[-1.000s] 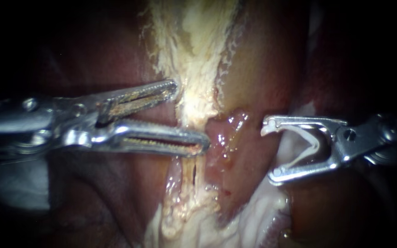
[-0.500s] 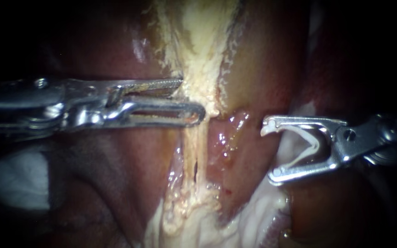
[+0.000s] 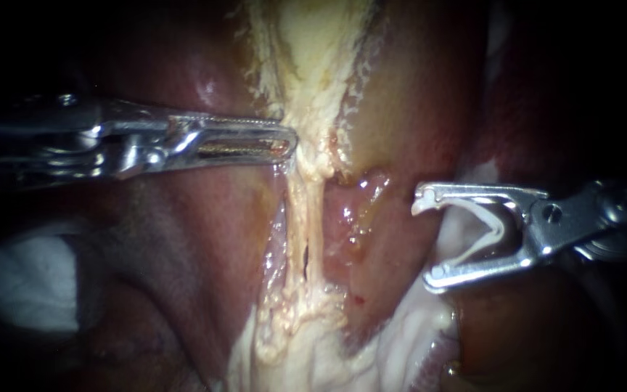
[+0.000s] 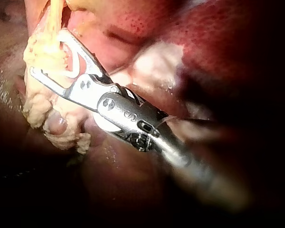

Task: Grabbing gallbladder

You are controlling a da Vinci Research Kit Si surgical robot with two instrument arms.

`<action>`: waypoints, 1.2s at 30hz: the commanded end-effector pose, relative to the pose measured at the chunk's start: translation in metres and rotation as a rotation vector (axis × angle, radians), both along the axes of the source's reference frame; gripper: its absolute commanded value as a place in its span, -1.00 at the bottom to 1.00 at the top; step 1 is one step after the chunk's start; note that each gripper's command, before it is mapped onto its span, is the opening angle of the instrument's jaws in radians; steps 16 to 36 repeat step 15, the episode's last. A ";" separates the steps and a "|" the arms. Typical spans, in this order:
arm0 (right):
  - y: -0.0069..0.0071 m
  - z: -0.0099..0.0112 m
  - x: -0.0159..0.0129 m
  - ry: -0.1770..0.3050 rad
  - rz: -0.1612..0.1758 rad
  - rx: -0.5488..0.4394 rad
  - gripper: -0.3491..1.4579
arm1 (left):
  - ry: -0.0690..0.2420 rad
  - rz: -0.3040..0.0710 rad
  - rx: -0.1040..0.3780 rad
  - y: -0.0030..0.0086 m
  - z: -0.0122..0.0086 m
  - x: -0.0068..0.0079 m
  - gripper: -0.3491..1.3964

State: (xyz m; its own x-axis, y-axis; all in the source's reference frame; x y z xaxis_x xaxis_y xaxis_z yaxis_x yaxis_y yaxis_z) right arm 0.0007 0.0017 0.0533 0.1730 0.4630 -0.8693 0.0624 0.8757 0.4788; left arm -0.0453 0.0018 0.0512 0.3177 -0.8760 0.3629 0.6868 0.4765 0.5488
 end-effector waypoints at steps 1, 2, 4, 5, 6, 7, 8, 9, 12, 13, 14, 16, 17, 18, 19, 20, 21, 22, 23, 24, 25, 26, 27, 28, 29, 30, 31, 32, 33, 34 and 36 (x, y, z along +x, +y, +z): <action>0.0000 0.0000 0.0000 0.000 0.000 0.000 0.02 | 0.003 0.001 0.002 -0.0001 -0.0003 -0.0001 -1.00; 0.0000 0.0000 0.0000 0.000 0.000 0.000 0.02 | 0.003 0.000 0.002 -0.0002 -0.0004 -0.0001 -1.00; 0.0000 0.0000 0.0000 0.000 0.000 0.000 0.02 | 0.006 -0.003 0.000 -0.0003 -0.0006 -0.0002 -1.00; 0.0000 0.0000 0.0000 0.000 0.000 0.000 0.02 | 0.006 -0.003 0.000 -0.0003 -0.0007 -0.0002 -1.00; 0.0000 0.0000 0.0000 0.000 0.000 0.000 0.02 | 0.004 -0.002 0.002 -0.0004 -0.0007 -0.0002 -1.00; 0.0000 0.0000 0.0000 0.000 0.000 0.000 0.02 | 0.004 -0.002 0.002 -0.0004 -0.0008 -0.0002 -1.00; 0.0000 0.0000 0.0000 0.000 0.000 0.000 0.02 | 0.003 -0.001 0.004 -0.0004 -0.0008 -0.0002 -1.00; 0.0000 -0.0001 0.0000 0.000 0.000 0.000 0.02 | 0.001 0.000 0.005 -0.0004 -0.0009 -0.0002 -1.00; 0.0000 0.0000 0.0000 0.000 0.000 0.000 0.02 | -0.001 0.001 0.007 -0.0005 -0.0011 -0.0003 -1.00; 0.0000 0.0000 0.0000 0.000 0.000 0.000 0.02 | 0.000 0.000 0.008 -0.0005 -0.0012 -0.0004 -1.00; 0.0000 0.0000 0.0000 0.000 0.000 0.000 0.02 | -0.002 0.002 0.009 -0.0005 -0.0012 -0.0004 -1.00; 0.0000 0.0000 0.0000 0.000 0.000 0.000 0.02 | -0.002 0.002 0.010 -0.0005 -0.0012 -0.0004 -1.00; 0.0000 0.0000 0.0000 0.000 0.000 0.000 0.02 | -0.002 0.002 0.010 -0.0005 -0.0012 -0.0004 -1.00; 0.0000 0.0000 0.0000 0.000 0.000 0.000 0.02 | -0.002 0.002 0.010 -0.0005 -0.0012 -0.0004 -1.00; 0.0000 0.0000 0.0000 0.000 0.000 0.000 0.02 | -0.002 0.002 0.010 -0.0005 -0.0012 -0.0004 -1.00; 0.0000 0.0000 0.0000 0.000 0.000 0.000 0.02 | -0.002 0.002 0.010 -0.0005 -0.0012 -0.0004 -1.00; 0.0000 0.0000 0.0000 0.000 0.000 0.000 0.02 | -0.002 0.002 0.010 -0.0005 -0.0012 -0.0004 -1.00; 0.0000 0.0000 0.0000 0.000 0.000 0.000 0.02 | -0.002 0.002 0.010 -0.0005 -0.0012 -0.0004 -1.00; 0.0000 0.0000 0.0000 0.000 0.000 0.000 0.02 | -0.002 0.002 0.010 -0.0005 -0.0012 -0.0004 -1.00; 0.0000 0.0000 0.0000 0.000 0.000 0.000 0.02 | -0.002 0.002 0.010 -0.0005 -0.0012 -0.0004 -1.00; 0.0000 0.0000 0.0000 0.000 0.000 0.000 0.02 | -0.002 0.002 0.010 -0.0005 -0.0012 -0.0004 -1.00; 0.0000 0.0000 0.0000 0.000 0.000 0.000 0.02 | -0.002 0.002 0.010 -0.0005 -0.0012 -0.0004 -1.00; 0.0000 0.0000 0.0000 0.000 0.000 0.000 0.02 | -0.002 0.002 0.010 -0.0005 -0.0012 -0.0004 -1.00; 0.0000 0.0000 0.0000 0.000 0.000 0.000 0.02 | -0.002 0.002 0.010 -0.0005 -0.0012 -0.0004 -1.00; 0.0000 0.0000 0.0000 0.000 0.000 0.000 0.02 | -0.002 0.002 0.010 -0.0005 -0.0012 -0.0004 -1.00; 0.0000 0.0000 0.0000 0.000 0.000 0.000 0.02 | -0.002 0.002 0.010 -0.0005 -0.0012 -0.0004 -1.00; 0.0000 0.0000 0.0000 0.000 0.000 0.000 0.02 | -0.002 0.002 0.010 -0.0005 -0.0012 -0.0004 -1.00; 0.0000 0.0000 0.0000 0.000 0.000 0.000 0.02 | -0.002 0.002 0.010 -0.0005 -0.0012 -0.0004 -1.00; 0.0000 0.0000 0.0000 0.000 0.000 0.000 0.02 | -0.002 0.002 0.010 -0.0005 -0.0012 -0.0004 -1.00; 0.0000 0.0000 0.0000 0.000 0.000 0.000 0.02 | -0.002 0.002 0.010 -0.0005 -0.0012 -0.0004 -1.00; 0.0000 0.0000 0.0000 0.000 0.000 0.000 0.02 | -0.002 0.002 0.010 -0.0005 -0.0012 -0.0004 -1.00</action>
